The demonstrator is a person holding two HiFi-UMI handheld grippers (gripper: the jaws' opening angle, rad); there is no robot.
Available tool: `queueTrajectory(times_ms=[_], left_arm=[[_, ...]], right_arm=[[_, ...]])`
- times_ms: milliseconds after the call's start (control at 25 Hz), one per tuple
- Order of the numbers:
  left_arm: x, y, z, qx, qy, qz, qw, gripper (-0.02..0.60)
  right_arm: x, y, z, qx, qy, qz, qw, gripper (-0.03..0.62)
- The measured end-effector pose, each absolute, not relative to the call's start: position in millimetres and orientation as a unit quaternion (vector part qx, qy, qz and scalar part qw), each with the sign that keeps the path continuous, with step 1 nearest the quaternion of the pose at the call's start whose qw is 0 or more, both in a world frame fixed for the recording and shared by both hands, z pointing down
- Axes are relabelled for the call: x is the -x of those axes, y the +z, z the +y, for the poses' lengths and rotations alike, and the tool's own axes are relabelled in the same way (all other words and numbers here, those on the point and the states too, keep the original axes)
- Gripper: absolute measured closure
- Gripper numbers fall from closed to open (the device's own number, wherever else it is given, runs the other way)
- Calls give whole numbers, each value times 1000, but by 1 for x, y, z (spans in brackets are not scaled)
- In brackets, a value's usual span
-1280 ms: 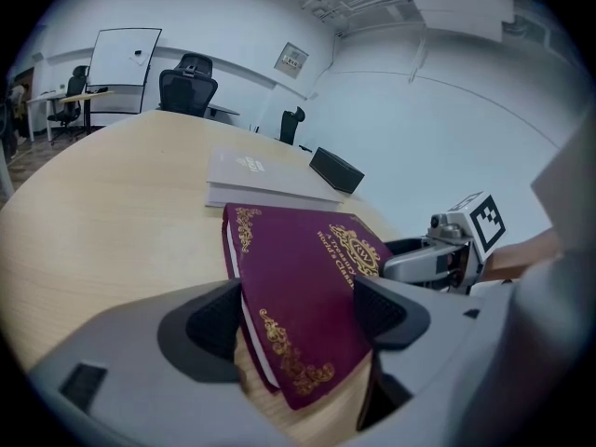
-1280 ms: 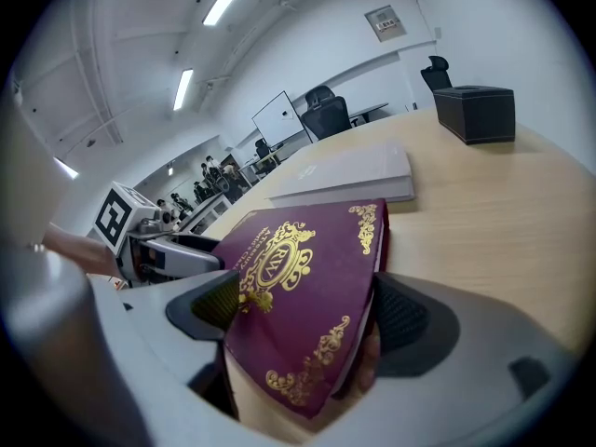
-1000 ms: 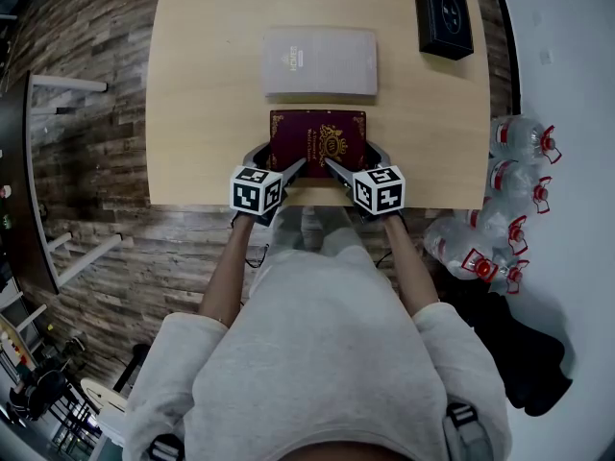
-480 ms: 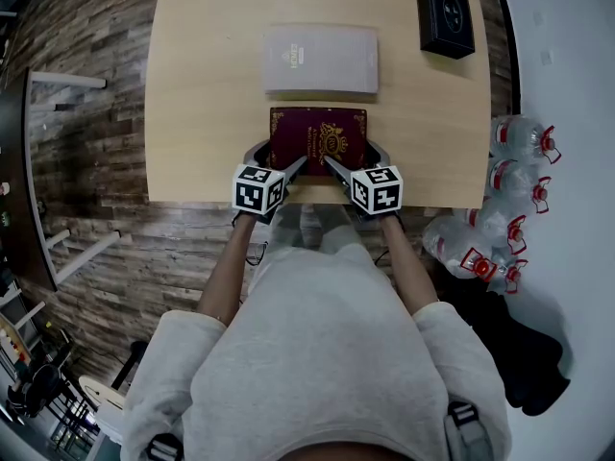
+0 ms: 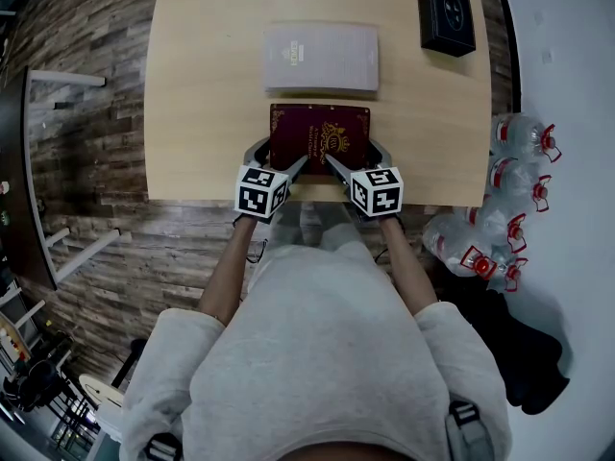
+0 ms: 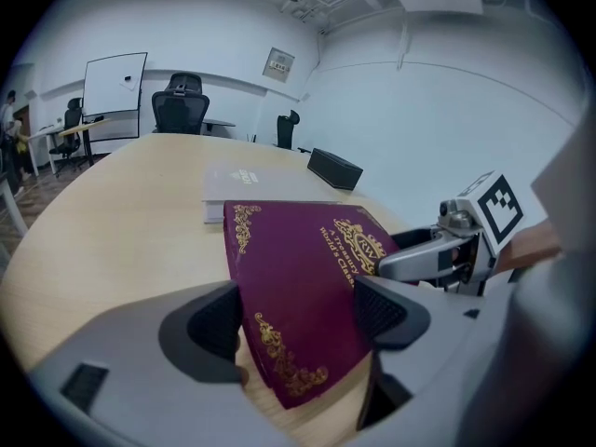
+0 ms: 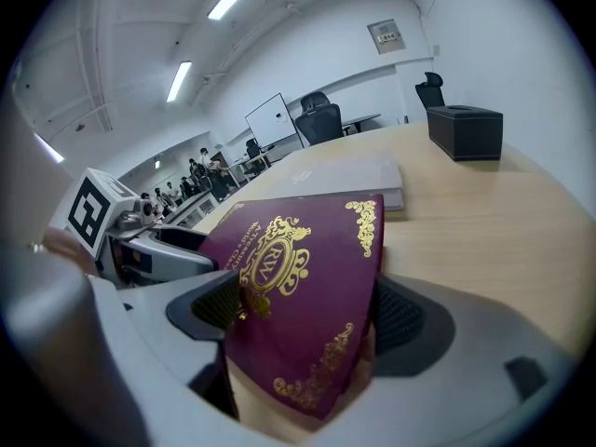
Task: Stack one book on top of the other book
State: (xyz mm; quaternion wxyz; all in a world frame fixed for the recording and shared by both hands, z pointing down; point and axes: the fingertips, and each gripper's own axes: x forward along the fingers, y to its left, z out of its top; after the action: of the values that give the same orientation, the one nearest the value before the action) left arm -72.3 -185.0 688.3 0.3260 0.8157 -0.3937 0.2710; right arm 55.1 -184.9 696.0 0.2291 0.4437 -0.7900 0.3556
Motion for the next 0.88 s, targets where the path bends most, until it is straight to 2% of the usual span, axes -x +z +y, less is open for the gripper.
queueTrajectory(times_ms=[880], left_arm=[[78,627,-225,-830,236,-433,262,214]], right_arm=[[-52,635,-224,-473,281,-812,195,164]])
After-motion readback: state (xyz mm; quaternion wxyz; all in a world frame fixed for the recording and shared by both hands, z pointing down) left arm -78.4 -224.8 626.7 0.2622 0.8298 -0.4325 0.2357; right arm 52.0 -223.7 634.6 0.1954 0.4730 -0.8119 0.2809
